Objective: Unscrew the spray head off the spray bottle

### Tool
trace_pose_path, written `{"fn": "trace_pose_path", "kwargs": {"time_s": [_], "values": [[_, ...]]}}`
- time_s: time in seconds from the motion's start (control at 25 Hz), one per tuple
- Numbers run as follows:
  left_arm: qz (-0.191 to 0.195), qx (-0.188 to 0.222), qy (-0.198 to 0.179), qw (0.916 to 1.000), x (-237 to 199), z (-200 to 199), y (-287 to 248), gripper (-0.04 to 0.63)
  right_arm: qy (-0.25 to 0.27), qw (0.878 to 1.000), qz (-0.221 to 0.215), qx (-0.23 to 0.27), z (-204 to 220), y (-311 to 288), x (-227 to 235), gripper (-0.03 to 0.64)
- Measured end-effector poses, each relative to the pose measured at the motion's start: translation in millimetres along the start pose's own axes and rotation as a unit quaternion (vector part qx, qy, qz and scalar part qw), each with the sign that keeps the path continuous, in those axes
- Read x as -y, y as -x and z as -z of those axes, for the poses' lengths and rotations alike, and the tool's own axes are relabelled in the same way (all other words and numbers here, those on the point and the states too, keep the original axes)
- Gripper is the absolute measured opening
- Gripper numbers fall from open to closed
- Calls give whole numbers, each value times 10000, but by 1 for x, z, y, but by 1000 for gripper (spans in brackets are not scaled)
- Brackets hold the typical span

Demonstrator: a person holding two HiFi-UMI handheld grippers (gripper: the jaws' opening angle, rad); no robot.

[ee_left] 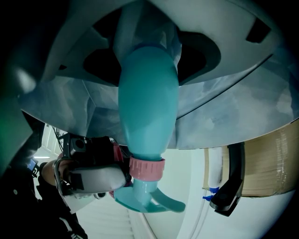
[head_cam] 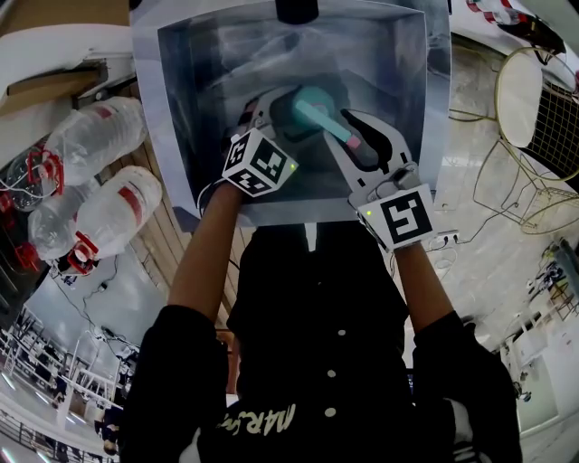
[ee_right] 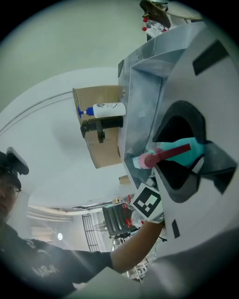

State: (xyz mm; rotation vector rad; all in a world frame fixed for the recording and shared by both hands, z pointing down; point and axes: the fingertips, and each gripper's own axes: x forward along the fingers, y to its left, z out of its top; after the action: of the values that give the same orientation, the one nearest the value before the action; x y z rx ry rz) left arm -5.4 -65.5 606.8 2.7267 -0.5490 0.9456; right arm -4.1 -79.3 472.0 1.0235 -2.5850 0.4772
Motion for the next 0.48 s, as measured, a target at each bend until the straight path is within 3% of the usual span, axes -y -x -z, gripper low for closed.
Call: {"fn": "trace_pose_path", "kwargs": {"time_s": [0.32,0.48], "values": [[-9,3,0,10000,0,0,0,388,343,9987,-359,-91,-3,-3,11,129],[-8,-1,21,10000,0,1,0,388,204,9985,-406,-289,5,6,13,150]]}}
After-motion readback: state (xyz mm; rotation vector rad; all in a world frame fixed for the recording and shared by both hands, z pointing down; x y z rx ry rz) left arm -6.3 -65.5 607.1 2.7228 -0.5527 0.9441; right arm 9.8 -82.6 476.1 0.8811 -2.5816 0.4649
